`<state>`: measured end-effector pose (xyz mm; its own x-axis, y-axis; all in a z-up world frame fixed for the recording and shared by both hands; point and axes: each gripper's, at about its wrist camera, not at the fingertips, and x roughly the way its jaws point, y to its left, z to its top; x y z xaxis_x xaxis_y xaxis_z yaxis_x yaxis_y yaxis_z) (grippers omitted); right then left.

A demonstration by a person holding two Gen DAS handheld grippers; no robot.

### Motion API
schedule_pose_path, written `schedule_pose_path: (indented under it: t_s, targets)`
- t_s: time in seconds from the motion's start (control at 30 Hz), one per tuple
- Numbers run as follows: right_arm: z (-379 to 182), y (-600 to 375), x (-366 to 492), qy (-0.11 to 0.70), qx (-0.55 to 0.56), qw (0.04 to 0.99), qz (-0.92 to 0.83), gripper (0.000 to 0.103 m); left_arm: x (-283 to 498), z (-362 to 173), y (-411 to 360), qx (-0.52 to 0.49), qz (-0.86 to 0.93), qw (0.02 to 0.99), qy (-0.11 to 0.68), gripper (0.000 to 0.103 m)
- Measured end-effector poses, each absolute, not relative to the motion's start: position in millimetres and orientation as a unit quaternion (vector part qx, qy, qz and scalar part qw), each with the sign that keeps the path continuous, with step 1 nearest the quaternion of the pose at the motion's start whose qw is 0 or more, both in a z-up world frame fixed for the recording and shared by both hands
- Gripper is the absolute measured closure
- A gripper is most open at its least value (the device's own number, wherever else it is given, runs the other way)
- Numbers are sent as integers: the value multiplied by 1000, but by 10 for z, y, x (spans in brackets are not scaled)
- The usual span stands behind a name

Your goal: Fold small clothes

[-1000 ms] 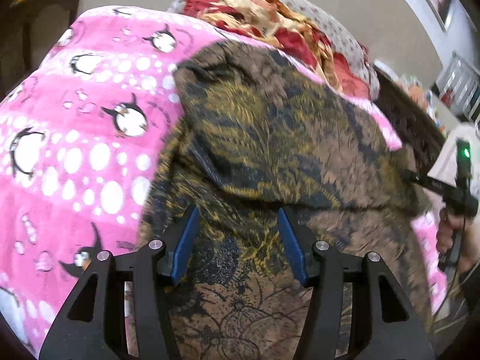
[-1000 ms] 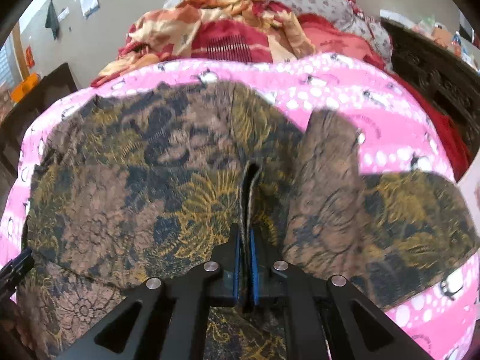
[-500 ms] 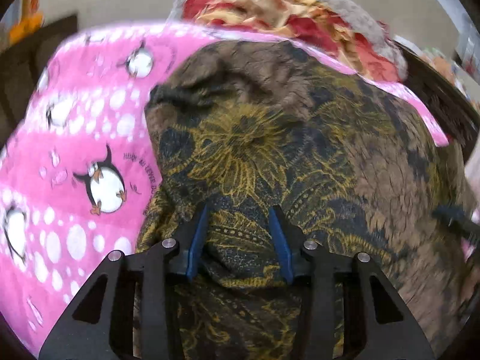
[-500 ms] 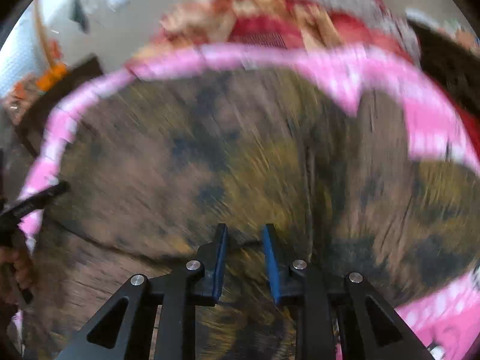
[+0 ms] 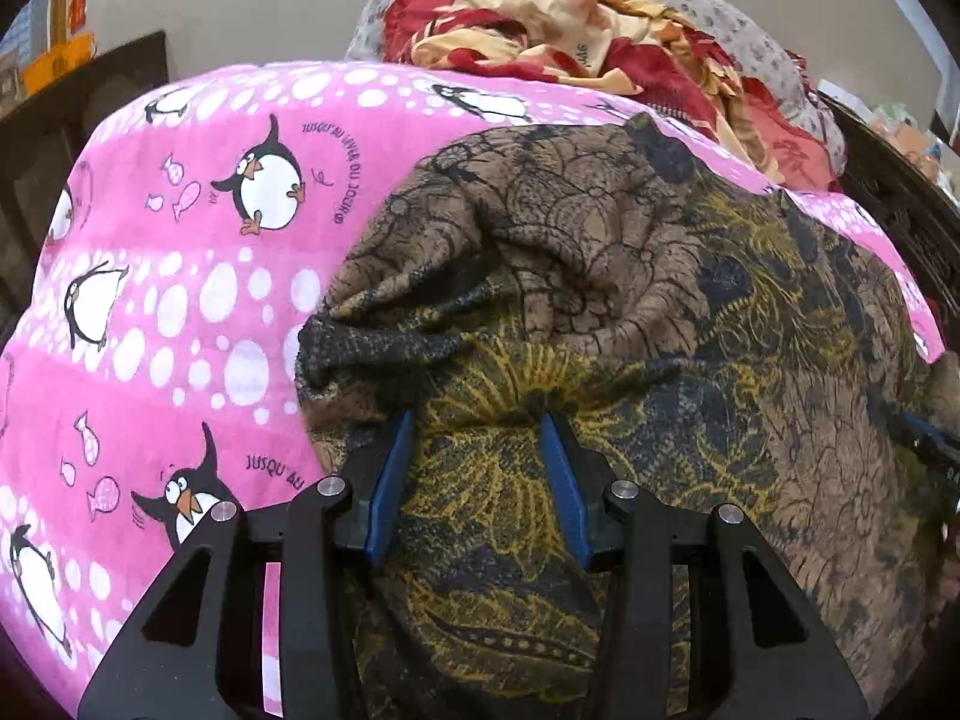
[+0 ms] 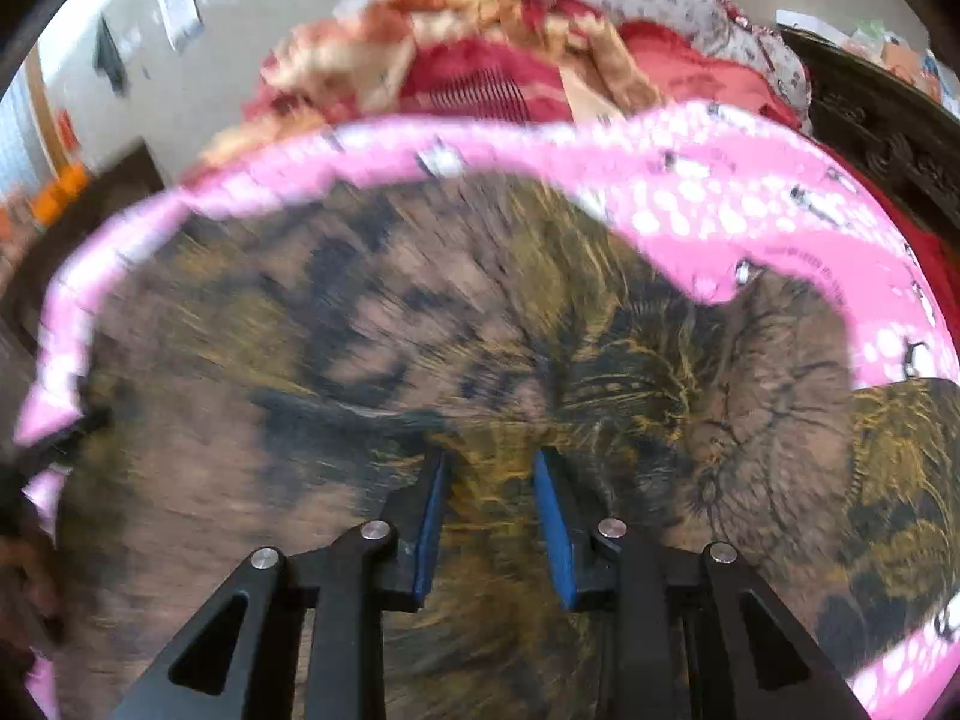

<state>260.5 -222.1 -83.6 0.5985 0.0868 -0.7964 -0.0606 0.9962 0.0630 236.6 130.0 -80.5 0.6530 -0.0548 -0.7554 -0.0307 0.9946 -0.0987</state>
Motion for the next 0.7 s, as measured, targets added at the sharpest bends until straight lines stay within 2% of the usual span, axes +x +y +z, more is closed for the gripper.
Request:
schedule_pose_path:
  t_s: [0.27,0.37,0.4,0.5,0.6,0.63,0.67,0.7]
  targets:
    - [-493,-2120,2075,399,43,912,78,73,1814,-514,1364,-100,4,915,391,59]
    - [-835,-1838,2044,464,6,883,68,70,1719,-614,1225,-105,-11,904,413,59]
    - [-854,-1807,1991,453,-6,889,65,70,1711,-664,1167,-93,-15,900,426,59]
    - [-494,-1956,1852,436,32,896,74,70,1659,-706,980,-38,-12,904,427,59]
    - [33,-2427,1536,370,48,926,54,68,1564,-623,950,-62,-27,905,420,59]
    - [148,-2666,1459,360,51,931,38,65,1513,-606,934,-69,-34,908,411,57]
    - [221,-2913,1396,354,62,933,20,58,1448,-618,904,-73,-40,912,402,43]
    - [260,-3216,1335,350,81,933,-3,53,1409,-647,892,-75,-44,913,398,34]
